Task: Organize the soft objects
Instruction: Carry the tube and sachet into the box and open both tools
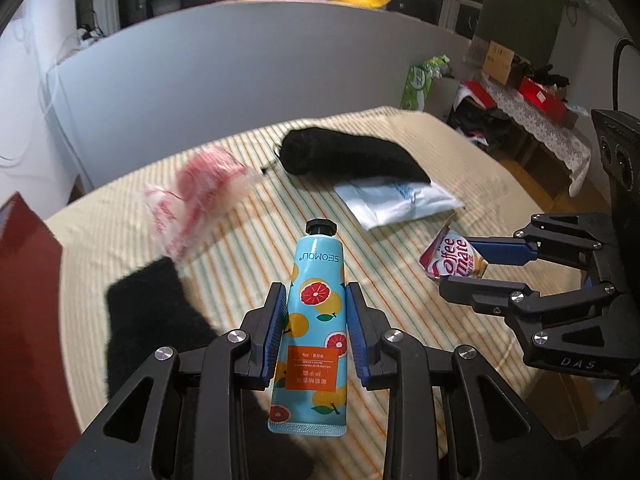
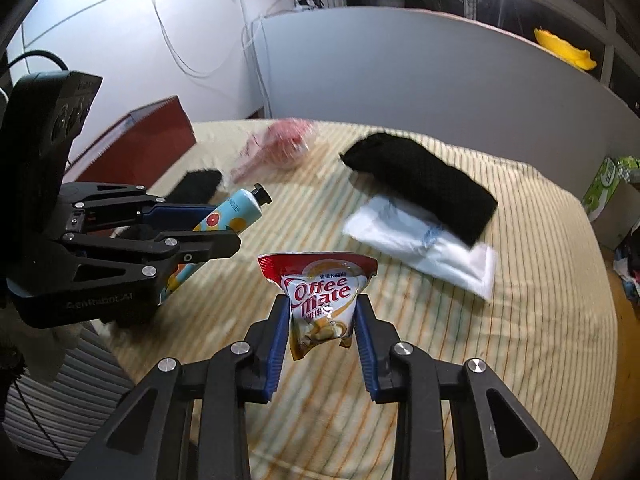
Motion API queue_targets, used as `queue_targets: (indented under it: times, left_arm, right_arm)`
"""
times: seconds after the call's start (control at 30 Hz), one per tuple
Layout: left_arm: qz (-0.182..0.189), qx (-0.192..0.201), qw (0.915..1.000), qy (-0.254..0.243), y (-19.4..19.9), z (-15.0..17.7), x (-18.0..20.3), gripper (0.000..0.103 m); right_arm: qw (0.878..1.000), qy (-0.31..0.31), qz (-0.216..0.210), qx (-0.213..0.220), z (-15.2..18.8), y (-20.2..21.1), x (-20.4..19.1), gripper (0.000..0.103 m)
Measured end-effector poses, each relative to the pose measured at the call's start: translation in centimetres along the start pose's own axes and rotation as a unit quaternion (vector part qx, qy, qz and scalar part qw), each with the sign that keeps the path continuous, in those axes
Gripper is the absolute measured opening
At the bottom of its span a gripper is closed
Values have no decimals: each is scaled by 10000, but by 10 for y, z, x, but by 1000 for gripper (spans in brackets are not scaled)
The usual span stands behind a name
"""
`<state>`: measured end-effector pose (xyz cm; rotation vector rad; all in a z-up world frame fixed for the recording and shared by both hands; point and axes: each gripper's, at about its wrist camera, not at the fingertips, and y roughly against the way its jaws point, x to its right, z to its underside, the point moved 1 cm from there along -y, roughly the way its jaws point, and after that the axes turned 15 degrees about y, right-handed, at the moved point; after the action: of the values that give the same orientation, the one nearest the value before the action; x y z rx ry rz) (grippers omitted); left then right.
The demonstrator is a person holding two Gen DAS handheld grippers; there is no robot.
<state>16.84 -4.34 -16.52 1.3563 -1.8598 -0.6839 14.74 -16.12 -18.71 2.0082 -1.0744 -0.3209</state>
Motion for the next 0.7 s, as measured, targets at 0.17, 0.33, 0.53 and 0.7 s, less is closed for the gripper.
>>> queue_targets:
  times: [0.17, 0.33, 0.53, 0.7]
  left_arm:
    - [-1, 298, 9994, 166, 31, -10, -15, 28]
    - [-76, 605, 9973, 415, 66, -19, -41, 28]
    - [-409, 926, 9927, 661, 107, -16, -80, 28]
    - [-788, 1085, 9862, 974, 136, -5, -123, 28]
  right_arm:
    - [9996, 147, -35, 223, -19, 14, -11, 29]
    - [9982, 334, -186, 452, -48, 25, -25, 29]
    - [9949, 610, -414, 690, -87, 29, -46, 29]
    - [9911, 847, -633, 807, -119, 26, -69, 29]
